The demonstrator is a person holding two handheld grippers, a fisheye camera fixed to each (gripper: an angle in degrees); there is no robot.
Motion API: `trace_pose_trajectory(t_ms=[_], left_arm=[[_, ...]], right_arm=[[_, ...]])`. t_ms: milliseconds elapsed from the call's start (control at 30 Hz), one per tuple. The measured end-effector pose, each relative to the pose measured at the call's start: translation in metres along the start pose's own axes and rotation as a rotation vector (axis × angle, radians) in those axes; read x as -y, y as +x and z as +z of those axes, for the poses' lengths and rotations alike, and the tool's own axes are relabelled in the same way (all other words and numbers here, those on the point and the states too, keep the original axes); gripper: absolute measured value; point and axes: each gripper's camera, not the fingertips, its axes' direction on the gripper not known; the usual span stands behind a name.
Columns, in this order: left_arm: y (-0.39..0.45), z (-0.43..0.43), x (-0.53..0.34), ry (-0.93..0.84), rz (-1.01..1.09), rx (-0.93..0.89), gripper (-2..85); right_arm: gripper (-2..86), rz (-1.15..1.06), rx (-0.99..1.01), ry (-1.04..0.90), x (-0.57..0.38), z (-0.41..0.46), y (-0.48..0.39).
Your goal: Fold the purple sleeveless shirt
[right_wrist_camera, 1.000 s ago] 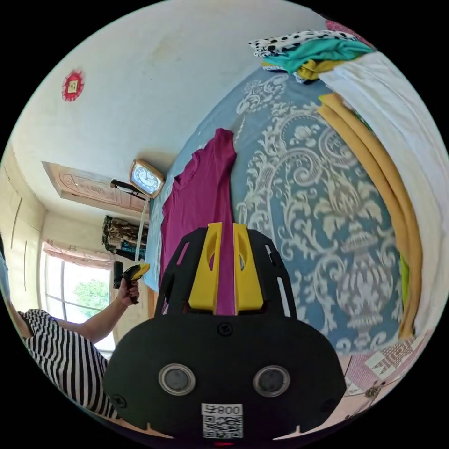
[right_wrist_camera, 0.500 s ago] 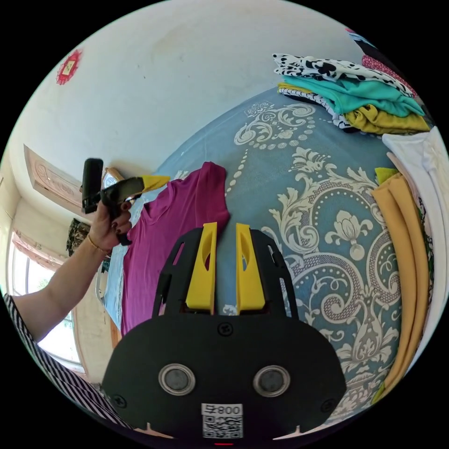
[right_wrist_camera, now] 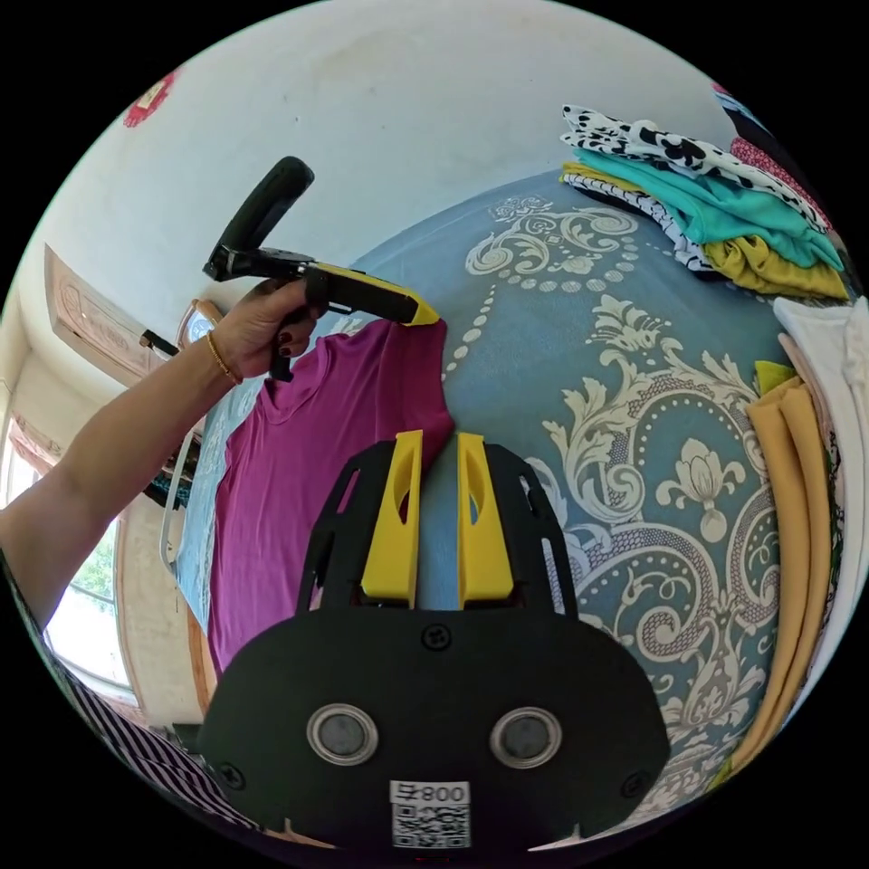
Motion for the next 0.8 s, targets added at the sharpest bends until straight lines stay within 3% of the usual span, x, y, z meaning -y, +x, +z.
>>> trace_pose_trajectory(t_ms=[167, 333, 800], left_arm=[[-0.028, -0.003, -0.014, 0.158, 0.036, -0.053, 2.7], [-0.087, 0.002, -0.054, 0.378, -0.033, -0.254, 2.2], [-0.208, 0.037, -0.151, 0.612, -0.141, -0.499, 2.6]], right_arm=[[2.1, -0.055, -0.027, 0.046, -0.002, 0.003, -0.013], [0.7, -0.15, -0.057, 0.13, -0.009, 0.001, -0.036], [0.4, -0.474, -0.033, 0.074, -0.025, 0.037, -0.091]])
